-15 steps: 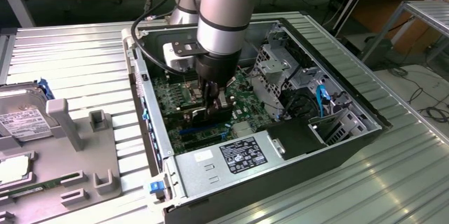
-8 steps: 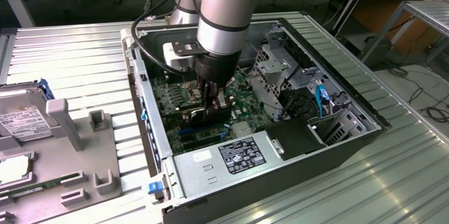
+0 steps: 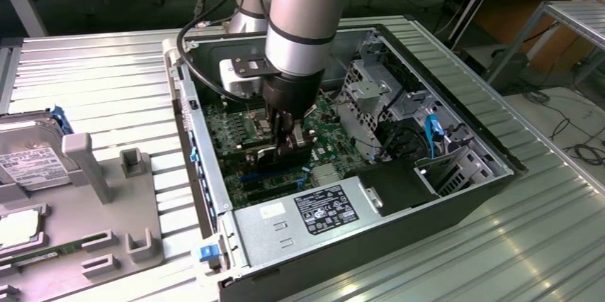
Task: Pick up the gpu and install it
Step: 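Insert the gpu into the slot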
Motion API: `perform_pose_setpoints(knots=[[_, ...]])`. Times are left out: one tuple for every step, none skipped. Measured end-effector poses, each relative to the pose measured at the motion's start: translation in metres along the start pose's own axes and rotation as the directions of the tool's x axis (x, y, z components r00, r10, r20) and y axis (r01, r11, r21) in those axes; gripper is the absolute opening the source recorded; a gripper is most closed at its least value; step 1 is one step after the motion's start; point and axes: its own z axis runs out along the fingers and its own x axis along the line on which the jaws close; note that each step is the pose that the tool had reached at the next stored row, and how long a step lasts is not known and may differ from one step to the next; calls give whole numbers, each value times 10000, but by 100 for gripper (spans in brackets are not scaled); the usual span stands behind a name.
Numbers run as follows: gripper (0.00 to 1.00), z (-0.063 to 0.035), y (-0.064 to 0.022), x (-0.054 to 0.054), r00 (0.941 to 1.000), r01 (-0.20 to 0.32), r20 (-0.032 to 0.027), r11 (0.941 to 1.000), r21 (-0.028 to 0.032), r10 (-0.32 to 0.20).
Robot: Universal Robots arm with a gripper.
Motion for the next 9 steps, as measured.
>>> perform_pose_setpoints(knots=[[27, 0, 0, 0, 10000, 0, 1, 10000, 1, 0], [27, 0, 0, 0, 10000, 1, 0, 10000, 0, -1], [27, 1, -1, -5, 10000, 1, 1, 10000, 0, -1], [27, 1, -1, -4, 10000, 1, 1, 10000, 0, -1], [27, 1, 0, -5, 10000, 0, 1, 10000, 1, 0], [27, 1, 0, -5, 10000, 0, 2, 10000, 1, 0], [27, 1, 0, -5, 10000, 0, 2, 10000, 1, 0], [27, 1, 0, -5, 10000, 0, 2, 10000, 1, 0], [27, 1, 0, -5, 10000, 0, 1, 10000, 0, 0]])
